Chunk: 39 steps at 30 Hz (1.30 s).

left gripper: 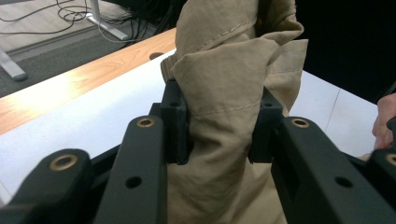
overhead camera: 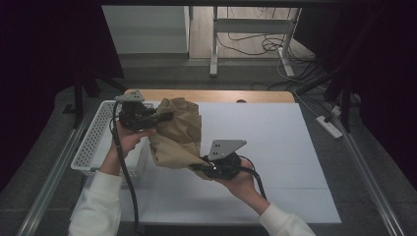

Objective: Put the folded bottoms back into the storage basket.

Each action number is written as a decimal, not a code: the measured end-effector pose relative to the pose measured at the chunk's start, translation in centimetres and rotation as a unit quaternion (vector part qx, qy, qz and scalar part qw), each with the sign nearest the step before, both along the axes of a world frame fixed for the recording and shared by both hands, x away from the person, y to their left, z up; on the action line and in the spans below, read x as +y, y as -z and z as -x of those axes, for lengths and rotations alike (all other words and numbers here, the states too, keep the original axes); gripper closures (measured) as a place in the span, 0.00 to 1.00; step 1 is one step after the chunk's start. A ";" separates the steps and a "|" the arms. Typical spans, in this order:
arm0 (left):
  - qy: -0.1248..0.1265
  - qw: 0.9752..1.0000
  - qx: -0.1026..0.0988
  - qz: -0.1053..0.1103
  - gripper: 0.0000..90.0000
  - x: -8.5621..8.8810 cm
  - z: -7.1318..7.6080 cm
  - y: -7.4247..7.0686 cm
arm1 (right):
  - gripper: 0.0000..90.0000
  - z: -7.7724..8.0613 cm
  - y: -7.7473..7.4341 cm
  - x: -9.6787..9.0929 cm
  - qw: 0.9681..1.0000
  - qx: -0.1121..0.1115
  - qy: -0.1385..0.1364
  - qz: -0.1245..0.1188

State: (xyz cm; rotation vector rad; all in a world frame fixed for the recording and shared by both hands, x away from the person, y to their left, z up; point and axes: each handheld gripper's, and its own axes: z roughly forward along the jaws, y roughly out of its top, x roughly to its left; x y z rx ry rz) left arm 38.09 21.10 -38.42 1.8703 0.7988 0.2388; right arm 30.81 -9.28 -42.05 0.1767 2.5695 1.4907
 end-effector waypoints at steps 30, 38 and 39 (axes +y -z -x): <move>-0.032 0.999 -0.011 0.014 0.72 3.7 1.3 -0.6 | 0.88 -0.7 -0.2 2.4 1.000 -0.002 -0.015 -0.012; -0.042 0.999 -0.009 0.017 0.72 4.8 1.5 -0.5 | 0.88 -1.0 0.0 3.5 1.000 0.000 -0.021 -0.016; -0.043 0.999 -0.009 0.016 0.73 4.9 1.5 -0.5 | 0.88 -1.0 0.1 3.6 1.000 0.001 -0.021 -0.017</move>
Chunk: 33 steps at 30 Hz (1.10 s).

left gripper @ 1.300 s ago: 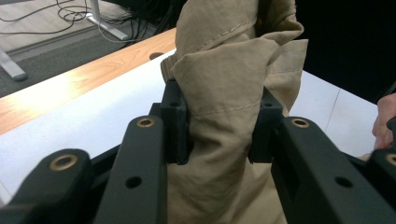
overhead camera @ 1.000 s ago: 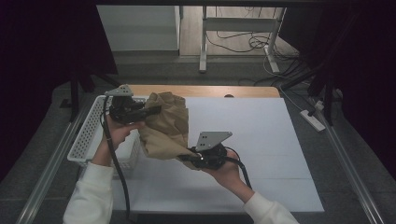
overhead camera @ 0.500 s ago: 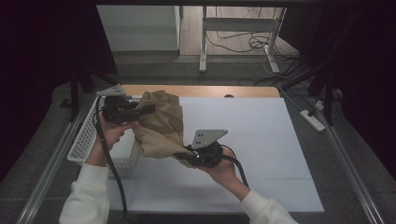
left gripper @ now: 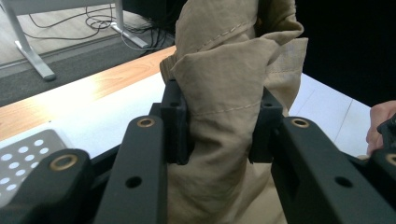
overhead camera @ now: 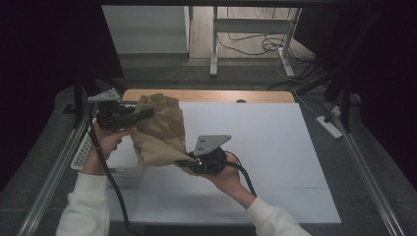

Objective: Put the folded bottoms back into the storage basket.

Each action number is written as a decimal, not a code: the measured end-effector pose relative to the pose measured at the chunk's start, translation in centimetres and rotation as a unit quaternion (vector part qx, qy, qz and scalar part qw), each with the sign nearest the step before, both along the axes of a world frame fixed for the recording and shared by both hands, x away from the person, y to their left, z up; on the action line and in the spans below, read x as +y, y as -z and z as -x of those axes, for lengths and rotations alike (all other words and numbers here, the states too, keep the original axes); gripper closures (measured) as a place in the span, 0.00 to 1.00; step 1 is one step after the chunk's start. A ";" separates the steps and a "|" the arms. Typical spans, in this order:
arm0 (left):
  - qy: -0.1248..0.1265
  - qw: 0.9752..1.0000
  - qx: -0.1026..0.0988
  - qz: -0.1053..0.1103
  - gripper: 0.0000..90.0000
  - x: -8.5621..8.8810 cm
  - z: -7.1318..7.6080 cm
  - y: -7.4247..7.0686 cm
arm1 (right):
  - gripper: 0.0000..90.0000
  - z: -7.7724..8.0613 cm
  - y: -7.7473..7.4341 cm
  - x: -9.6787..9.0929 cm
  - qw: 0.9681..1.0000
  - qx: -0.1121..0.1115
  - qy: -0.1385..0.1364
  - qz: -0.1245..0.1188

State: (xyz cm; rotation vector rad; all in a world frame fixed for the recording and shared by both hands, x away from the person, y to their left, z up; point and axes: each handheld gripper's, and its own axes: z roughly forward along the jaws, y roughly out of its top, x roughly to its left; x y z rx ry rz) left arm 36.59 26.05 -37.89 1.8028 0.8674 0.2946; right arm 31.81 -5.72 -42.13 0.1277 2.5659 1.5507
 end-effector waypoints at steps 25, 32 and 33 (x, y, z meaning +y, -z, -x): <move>-0.027 1.000 -0.002 0.013 0.72 3.2 0.2 0.1 | 0.88 -0.7 0.0 2.8 1.000 0.004 -0.007 -0.007; -0.031 0.999 -0.008 0.011 0.73 3.8 0.2 -0.5 | 0.88 -1.0 -0.4 3.9 1.000 -0.001 -0.012 0.000; -0.034 0.999 -0.010 0.008 0.73 4.0 0.2 -0.6 | 0.88 -1.0 -0.5 4.1 1.000 -0.003 -0.014 0.002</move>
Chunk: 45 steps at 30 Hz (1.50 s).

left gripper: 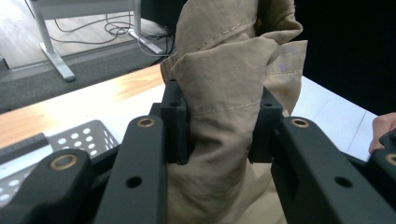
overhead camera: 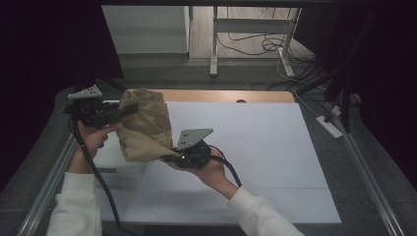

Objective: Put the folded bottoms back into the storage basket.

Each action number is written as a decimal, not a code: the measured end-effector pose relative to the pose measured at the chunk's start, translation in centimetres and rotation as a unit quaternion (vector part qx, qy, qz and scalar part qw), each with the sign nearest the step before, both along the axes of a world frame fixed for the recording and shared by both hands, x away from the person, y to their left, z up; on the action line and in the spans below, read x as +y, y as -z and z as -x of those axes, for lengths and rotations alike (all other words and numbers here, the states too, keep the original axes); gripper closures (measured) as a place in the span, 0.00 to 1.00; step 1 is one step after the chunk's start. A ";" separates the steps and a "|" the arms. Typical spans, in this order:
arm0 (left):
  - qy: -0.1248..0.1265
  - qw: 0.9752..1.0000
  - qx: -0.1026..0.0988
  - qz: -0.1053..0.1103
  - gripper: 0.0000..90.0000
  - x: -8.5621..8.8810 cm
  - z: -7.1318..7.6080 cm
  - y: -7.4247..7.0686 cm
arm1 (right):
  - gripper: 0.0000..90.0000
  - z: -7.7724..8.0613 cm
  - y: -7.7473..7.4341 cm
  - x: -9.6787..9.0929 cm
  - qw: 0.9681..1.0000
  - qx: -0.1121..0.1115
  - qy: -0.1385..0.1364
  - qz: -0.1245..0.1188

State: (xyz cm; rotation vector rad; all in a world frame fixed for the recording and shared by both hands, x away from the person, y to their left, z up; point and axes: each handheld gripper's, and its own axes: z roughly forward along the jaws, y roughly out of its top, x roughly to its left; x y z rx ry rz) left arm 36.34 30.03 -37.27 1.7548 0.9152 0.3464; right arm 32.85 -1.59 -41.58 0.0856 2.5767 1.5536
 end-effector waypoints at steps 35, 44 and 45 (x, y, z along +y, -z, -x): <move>-0.065 0.997 0.027 -0.029 0.73 5.6 -1.3 0.1 | 0.88 -2.2 -0.6 6.9 1.000 0.001 -0.004 0.018; -0.074 0.996 0.035 -0.034 0.73 6.6 -1.5 0.5 | 0.88 -2.6 0.0 8.2 1.000 0.009 -0.003 0.015; -0.075 0.996 0.036 -0.036 0.73 6.7 -1.6 0.5 | 0.88 -2.6 0.1 8.3 1.000 0.009 -0.004 0.017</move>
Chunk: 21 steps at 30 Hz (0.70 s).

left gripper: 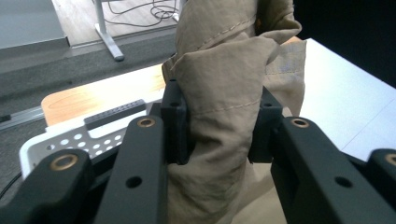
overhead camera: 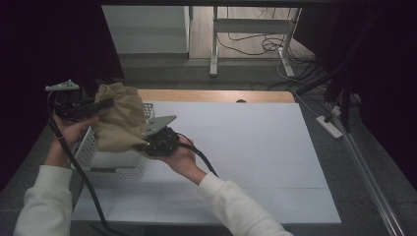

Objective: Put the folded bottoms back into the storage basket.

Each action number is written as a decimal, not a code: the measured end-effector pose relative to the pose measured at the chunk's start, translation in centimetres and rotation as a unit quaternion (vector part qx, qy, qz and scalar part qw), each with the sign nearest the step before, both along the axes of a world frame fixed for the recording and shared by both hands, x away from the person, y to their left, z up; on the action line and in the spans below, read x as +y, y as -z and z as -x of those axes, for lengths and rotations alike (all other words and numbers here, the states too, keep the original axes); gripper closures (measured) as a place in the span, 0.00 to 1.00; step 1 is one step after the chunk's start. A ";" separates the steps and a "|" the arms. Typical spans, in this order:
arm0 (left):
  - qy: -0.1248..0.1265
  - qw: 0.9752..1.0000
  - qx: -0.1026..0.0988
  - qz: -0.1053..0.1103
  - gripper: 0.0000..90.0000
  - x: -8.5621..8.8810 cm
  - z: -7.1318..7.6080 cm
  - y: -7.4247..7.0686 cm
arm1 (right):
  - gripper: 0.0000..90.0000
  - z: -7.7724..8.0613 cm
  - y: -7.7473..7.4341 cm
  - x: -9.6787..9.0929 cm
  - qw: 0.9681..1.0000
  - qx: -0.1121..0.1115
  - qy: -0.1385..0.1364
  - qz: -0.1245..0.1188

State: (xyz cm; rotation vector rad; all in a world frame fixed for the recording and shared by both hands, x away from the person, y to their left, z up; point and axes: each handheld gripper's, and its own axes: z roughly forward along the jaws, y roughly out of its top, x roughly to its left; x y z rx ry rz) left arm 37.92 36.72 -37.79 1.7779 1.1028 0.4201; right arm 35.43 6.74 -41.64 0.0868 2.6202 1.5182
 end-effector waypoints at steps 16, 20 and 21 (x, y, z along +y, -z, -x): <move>-0.008 0.999 0.030 -0.022 0.73 0.7 -2.2 1.7 | 0.88 -1.0 1.5 2.8 1.000 0.008 -0.002 0.020; -0.009 0.999 0.035 -0.021 0.73 1.0 -2.7 2.2 | 0.88 -1.4 1.9 3.4 1.000 0.013 0.000 0.020; -0.009 0.999 0.037 -0.021 0.73 1.1 -2.8 2.4 | 0.88 -1.5 1.9 3.5 1.000 0.015 -0.001 0.020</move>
